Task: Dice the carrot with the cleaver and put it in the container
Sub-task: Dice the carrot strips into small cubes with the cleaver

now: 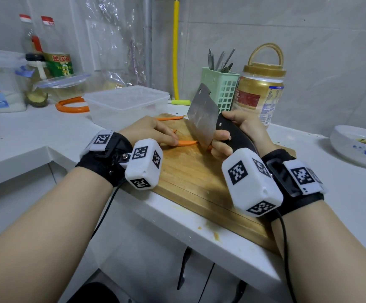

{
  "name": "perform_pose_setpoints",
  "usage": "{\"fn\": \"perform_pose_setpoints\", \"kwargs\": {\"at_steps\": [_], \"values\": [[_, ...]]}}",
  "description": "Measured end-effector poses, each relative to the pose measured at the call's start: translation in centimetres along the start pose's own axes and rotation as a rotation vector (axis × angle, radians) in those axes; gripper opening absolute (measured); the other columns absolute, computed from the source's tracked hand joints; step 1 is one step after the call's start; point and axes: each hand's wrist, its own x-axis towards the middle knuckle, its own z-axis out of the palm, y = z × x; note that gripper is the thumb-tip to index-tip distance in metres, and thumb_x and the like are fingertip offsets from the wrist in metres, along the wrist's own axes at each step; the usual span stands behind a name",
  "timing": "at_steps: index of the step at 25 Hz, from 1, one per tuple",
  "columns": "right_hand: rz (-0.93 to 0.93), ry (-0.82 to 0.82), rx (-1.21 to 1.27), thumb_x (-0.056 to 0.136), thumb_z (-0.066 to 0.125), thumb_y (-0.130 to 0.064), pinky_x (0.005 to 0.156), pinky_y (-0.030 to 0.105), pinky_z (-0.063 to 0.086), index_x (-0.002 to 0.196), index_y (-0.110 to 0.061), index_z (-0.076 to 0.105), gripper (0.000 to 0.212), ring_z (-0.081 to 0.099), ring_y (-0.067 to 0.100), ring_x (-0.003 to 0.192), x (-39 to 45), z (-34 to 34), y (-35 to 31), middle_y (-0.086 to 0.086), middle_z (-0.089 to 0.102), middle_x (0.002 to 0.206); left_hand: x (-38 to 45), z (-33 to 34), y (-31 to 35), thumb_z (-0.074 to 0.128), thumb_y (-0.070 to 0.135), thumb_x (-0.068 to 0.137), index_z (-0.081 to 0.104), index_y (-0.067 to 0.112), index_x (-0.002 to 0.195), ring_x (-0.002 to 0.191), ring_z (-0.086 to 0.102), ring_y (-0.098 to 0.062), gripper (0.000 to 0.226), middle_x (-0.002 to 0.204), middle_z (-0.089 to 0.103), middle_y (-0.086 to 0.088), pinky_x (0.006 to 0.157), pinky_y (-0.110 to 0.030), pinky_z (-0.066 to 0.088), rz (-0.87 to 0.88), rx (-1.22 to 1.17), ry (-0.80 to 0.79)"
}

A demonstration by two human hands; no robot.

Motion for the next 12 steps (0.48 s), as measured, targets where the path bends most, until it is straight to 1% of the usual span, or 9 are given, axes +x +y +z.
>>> {"fn": "perform_pose_setpoints", "kwargs": {"at_steps": [2, 4, 5, 8, 12], "values": [[0.001, 0.007, -0.018, 0.097, 0.035, -0.032, 0.052, 0.028, 0.022, 0.083, -0.012, 0.042, 0.026, 0.033, 0.018, 0.029, 0.04, 0.06, 0.06, 0.002, 0.036, 0.043, 0.02, 0.03, -0.03, 0.078, 0.016, 0.079, 0.077, 0.021, 0.079, 0.089, 0.056, 0.023, 0.005, 0.100, 0.071, 0.015, 0.068, 0.006, 0.034, 0.010, 0.002, 0.003], [0.011, 0.002, -0.028, 0.097, 0.034, -0.033, 0.053, 0.029, 0.021, 0.083, -0.011, 0.042, 0.027, 0.034, 0.018, 0.029, 0.10, 0.07, 0.07, 0.001, 0.037, 0.044, 0.01, 0.04, -0.03, 0.079, 0.017, 0.079, 0.077, 0.022, 0.077, 0.087, 0.056, 0.025, 0.006, 0.098, 0.071, 0.015, 0.066, 0.007, 0.034, 0.023, -0.006, 0.008], [0.018, 0.000, -0.033, 0.097, 0.034, -0.033, 0.052, 0.028, 0.022, 0.084, -0.011, 0.042, 0.027, 0.034, 0.018, 0.029, 0.12, 0.04, 0.08, 0.001, 0.037, 0.044, 0.00, 0.08, -0.04, 0.079, 0.017, 0.079, 0.076, 0.022, 0.076, 0.086, 0.056, 0.024, 0.007, 0.097, 0.071, 0.015, 0.068, 0.006, 0.034, 0.028, -0.009, 0.009], [0.032, -0.003, -0.057, 0.098, 0.033, -0.033, 0.048, 0.025, 0.025, 0.085, -0.011, 0.041, 0.026, 0.034, 0.018, 0.029, 0.17, 0.05, 0.10, 0.002, 0.036, 0.044, 0.01, 0.13, -0.08, 0.079, 0.018, 0.079, 0.076, 0.023, 0.075, 0.087, 0.056, 0.023, 0.006, 0.095, 0.071, 0.016, 0.073, -0.002, 0.036, 0.027, -0.007, 0.011], [0.038, 0.008, -0.072, 0.098, 0.034, -0.032, 0.050, 0.027, 0.023, 0.087, -0.011, 0.039, 0.024, 0.033, 0.018, 0.030, 0.11, 0.20, 0.11, 0.002, 0.036, 0.044, 0.04, -0.02, -0.15, 0.078, 0.020, 0.080, 0.077, 0.024, 0.075, 0.088, 0.057, 0.023, 0.007, 0.096, 0.073, 0.014, 0.074, -0.004, 0.036, 0.029, 0.006, -0.002]]}}
